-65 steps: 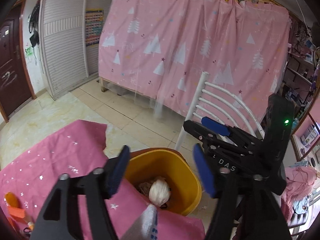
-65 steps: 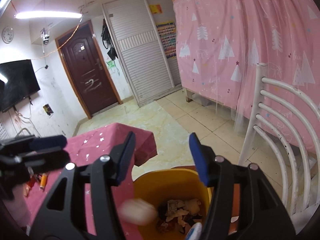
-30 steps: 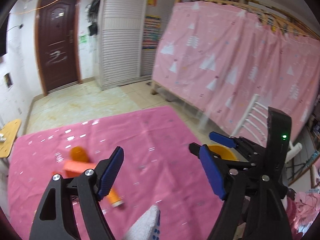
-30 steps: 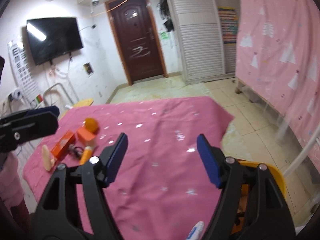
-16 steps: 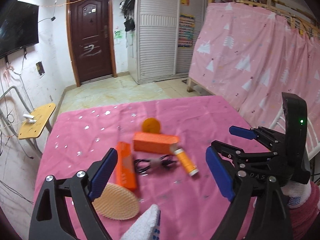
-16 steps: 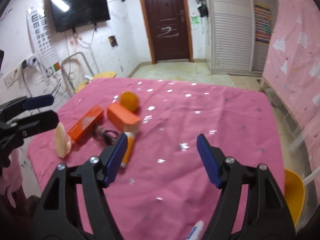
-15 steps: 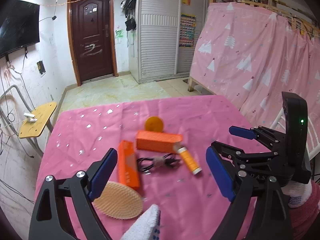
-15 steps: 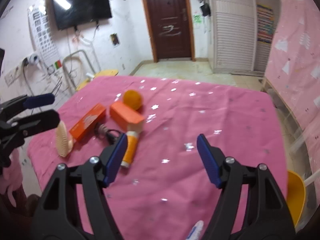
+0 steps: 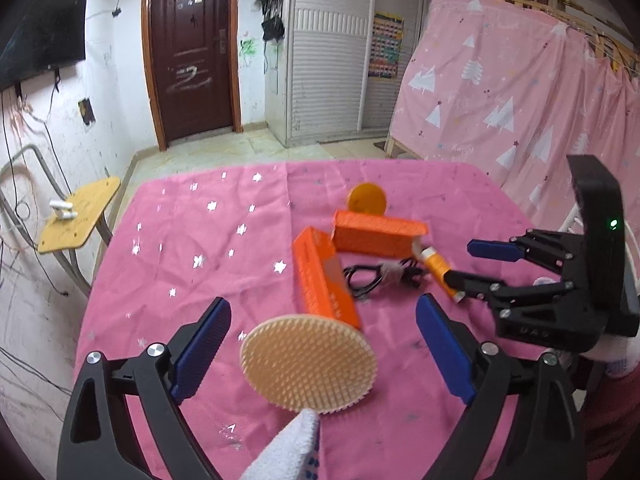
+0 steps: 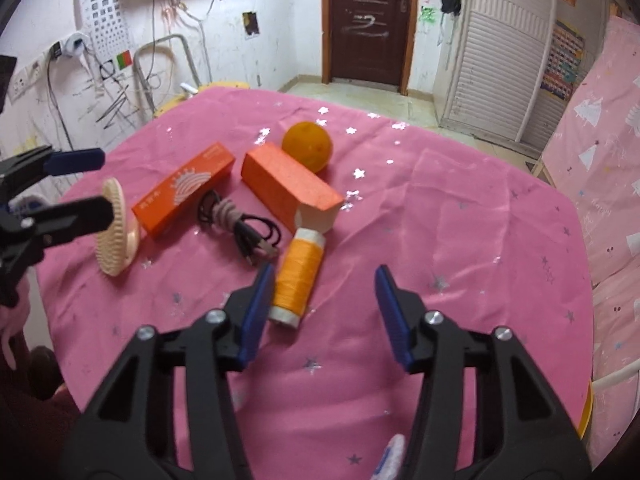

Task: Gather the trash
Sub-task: 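Grasp the round beige brush with the left tool while the right tool grasps the orange thread spool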

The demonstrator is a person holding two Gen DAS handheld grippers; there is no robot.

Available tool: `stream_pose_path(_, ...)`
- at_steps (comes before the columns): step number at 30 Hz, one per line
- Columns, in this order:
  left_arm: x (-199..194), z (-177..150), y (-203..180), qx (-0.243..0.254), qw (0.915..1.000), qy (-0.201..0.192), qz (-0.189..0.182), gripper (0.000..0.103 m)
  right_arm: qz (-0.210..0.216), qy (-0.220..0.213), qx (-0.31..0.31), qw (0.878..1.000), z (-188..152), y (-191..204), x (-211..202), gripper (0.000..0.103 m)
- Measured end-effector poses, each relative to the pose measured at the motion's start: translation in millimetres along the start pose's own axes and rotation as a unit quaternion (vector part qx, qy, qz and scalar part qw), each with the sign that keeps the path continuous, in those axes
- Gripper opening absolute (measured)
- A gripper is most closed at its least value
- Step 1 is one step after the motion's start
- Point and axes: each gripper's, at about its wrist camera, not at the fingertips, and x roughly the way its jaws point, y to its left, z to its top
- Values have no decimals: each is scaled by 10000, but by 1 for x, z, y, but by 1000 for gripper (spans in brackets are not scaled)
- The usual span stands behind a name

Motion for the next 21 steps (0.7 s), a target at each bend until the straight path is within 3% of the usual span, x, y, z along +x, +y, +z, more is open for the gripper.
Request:
stream_pose_path(9,17,-10,4,32,9995,231,-194,90,-42,266,-363,9990,6,7,15,40)
stream_pose_path(16,34,-19,5,24,9990,409,-150,90,-140,217,-313,9992,11,6,17,21)
stream_pose_path(17,34,-19,5,16,9990,407,-157,89,-143,185,-275,9994,11,5,16,21)
stream_pose_path(19,34,-20,6,-23,9990,409,-199,73,-159,126,-212,9996,12,2,14,20)
stream_pose_path(21,31,-20,9,-74,9989,389,-237,69,-139,49,-113,9998,11,-4,11,20)
